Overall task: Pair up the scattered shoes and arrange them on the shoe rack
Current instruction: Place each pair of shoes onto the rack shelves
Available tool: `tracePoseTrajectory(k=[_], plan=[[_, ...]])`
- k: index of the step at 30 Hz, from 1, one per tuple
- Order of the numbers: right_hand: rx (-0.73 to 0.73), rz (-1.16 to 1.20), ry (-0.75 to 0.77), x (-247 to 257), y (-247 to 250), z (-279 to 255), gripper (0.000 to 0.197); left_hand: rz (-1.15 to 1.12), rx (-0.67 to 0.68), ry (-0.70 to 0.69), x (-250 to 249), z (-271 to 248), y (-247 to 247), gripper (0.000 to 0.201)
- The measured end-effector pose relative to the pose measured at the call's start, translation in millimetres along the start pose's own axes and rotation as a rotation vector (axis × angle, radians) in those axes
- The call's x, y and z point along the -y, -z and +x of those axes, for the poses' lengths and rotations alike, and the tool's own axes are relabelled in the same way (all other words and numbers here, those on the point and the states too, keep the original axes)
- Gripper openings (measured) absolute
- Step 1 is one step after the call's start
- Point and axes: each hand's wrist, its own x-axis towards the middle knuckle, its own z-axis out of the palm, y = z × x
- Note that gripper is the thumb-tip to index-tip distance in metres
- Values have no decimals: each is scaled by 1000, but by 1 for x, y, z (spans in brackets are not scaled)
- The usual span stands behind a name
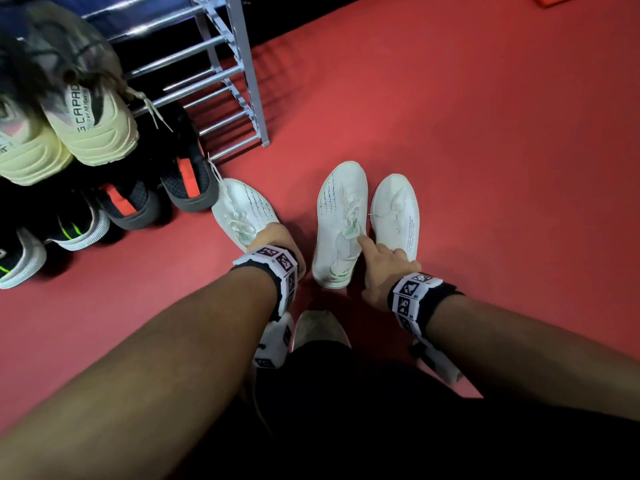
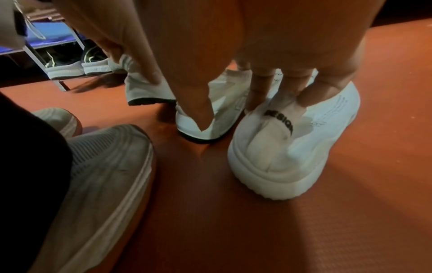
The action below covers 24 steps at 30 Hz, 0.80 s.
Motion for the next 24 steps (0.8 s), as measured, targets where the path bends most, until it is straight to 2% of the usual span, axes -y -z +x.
tracePoseTrajectory(k=[1,3,4,8,10,13,15,18,20,22,23,24], plan=[[-8,-10,-5,1,-1,-1,95,-2,51,28,-8,-3,1,29],[-14,8,-14,3,0,-2,94,69,16,-8,-20,-15,8,19],[-29,61,-25,4,1,-1,88,25,-18,-61,-28,-20,13,9],[-182,398,-60,1,9,0,46,-319,-285,-164,-43,-31,21,22],[-225,624,-49,-3,11,5,32,-495,-282,-258,-49,-36,18,40],[-216,1063,-50,-5,20,5,31,-541,-259,-434,-55,-35,12,49],[-200,1407,-146,-8,31,2,32,-503,-266,-518,-59,-30,10,50],[-159,1631,-357,-17,42,7,17,-393,-228,-629,-64,-28,3,44],[-137,1651,-432,-21,39,11,28,-342,-181,-683,-67,-29,-4,32],[-176,1495,-401,-23,34,12,53,-284,-135,-720,-69,-28,-14,28],[-191,1407,-382,-24,32,11,57,-250,-121,-740,-69,-27,-17,28],[-195,1336,-374,-25,29,11,52,-227,-121,-762,-69,-27,-19,31]])
